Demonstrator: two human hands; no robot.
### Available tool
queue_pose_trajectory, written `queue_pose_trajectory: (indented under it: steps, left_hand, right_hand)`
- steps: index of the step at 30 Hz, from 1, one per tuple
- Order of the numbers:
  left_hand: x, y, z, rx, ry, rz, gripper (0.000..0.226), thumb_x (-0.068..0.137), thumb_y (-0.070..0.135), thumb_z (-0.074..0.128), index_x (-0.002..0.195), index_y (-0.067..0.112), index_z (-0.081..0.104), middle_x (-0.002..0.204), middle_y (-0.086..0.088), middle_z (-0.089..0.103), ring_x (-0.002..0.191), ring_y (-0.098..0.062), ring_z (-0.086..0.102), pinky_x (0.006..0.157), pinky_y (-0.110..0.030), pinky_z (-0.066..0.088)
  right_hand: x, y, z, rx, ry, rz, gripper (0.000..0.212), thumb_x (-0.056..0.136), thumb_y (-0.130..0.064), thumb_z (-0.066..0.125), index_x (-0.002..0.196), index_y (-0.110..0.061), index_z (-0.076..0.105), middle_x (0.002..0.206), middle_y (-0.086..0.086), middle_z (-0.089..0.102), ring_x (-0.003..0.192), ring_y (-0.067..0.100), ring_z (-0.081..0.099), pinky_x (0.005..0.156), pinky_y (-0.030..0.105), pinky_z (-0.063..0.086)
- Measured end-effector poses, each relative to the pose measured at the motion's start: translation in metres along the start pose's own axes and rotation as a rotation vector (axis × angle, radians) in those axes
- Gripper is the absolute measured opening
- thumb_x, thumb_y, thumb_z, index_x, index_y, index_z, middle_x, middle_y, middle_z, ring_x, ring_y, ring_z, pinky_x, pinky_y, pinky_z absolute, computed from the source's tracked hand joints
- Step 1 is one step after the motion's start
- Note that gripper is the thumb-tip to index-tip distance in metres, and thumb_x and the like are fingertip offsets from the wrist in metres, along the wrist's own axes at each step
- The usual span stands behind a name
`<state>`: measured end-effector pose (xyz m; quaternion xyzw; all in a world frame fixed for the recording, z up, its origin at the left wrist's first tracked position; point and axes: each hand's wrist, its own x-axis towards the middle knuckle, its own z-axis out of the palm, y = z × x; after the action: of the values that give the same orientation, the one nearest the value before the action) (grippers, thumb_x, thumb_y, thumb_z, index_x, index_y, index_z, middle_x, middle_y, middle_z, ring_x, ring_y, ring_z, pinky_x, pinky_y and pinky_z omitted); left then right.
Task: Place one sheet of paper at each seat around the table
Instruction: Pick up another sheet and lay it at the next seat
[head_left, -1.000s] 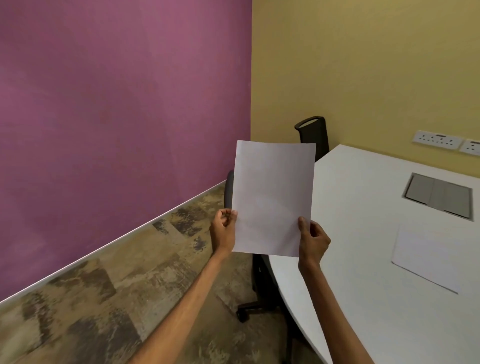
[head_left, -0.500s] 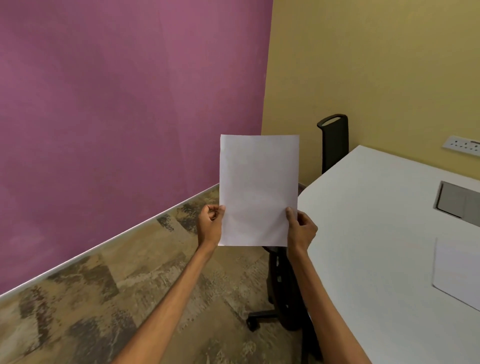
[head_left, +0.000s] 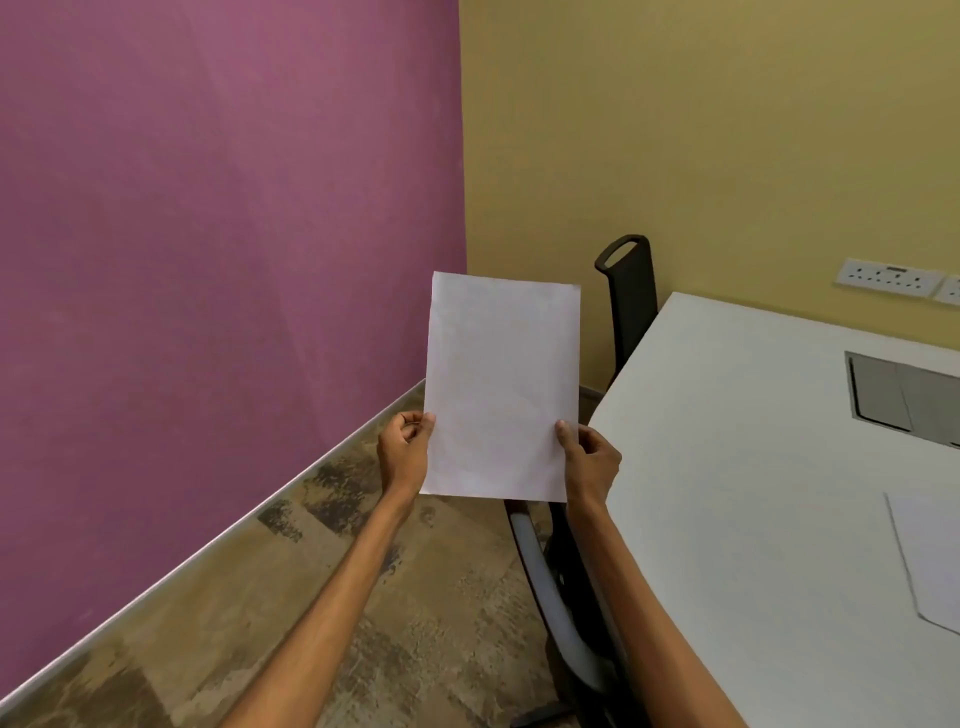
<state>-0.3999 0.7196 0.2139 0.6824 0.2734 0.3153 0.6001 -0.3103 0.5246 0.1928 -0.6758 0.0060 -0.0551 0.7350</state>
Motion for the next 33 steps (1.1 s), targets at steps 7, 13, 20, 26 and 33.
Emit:
queue_pose_trajectory:
  steps: [7, 13, 20, 26, 33]
  left_hand:
    - [0.077, -0.004, 0.074, -0.035, -0.203, -0.006, 0.021, 0.095, 0.027, 0.062, 0.098, 0.006, 0.063, 0.091, -0.008, 0.071, 0.086, -0.028, 0.068, 0.079, -0.047, 0.057]
    - [0.149, -0.007, 0.156, -0.046, -0.418, -0.021, 0.02, 0.094, 0.023, 0.064, 0.098, 0.004, 0.063, 0.094, -0.015, 0.07, 0.084, -0.025, 0.064, 0.082, -0.049, 0.056]
    - [0.197, -0.013, 0.245, -0.03, -0.717, -0.036, 0.013, 0.092, 0.02, 0.066, 0.094, 0.008, 0.064, 0.091, -0.008, 0.068, 0.086, -0.022, 0.063, 0.079, -0.039, 0.055]
    - [0.187, -0.021, 0.312, 0.015, -0.954, -0.068, 0.02, 0.091, 0.021, 0.067, 0.099, 0.003, 0.067, 0.1, -0.014, 0.07, 0.093, -0.027, 0.065, 0.087, -0.043, 0.054]
    - [0.141, -0.038, 0.364, 0.057, -1.111, -0.083, 0.02, 0.093, 0.025, 0.064, 0.099, 0.006, 0.068, 0.096, -0.004, 0.068, 0.09, -0.019, 0.062, 0.076, -0.027, 0.05]
  right_hand:
    - [0.07, 0.01, 0.007, -0.036, 0.162, 0.017, 0.024, 0.09, -0.027, 0.068, 0.097, -0.004, 0.072, 0.091, 0.005, 0.071, 0.077, 0.017, 0.065, 0.07, 0.024, 0.052]
    - [0.132, 0.015, -0.001, -0.103, 0.332, 0.052, 0.02, 0.09, -0.023, 0.067, 0.089, -0.004, 0.07, 0.087, 0.008, 0.071, 0.075, 0.022, 0.062, 0.07, 0.035, 0.052]
    - [0.166, 0.013, -0.02, -0.138, 0.568, 0.092, 0.021, 0.089, -0.023, 0.066, 0.082, -0.003, 0.068, 0.079, 0.004, 0.068, 0.07, 0.021, 0.057, 0.069, 0.036, 0.047]
    - [0.16, 0.019, -0.057, -0.143, 0.771, 0.149, 0.026, 0.089, -0.023, 0.064, 0.076, -0.001, 0.063, 0.074, 0.006, 0.063, 0.066, 0.022, 0.052, 0.065, 0.035, 0.043]
    - [0.142, 0.032, -0.109, -0.189, 0.899, 0.216, 0.035, 0.089, -0.021, 0.064, 0.058, -0.014, 0.049, 0.062, 0.0, 0.053, 0.06, 0.02, 0.043, 0.057, 0.029, 0.034]
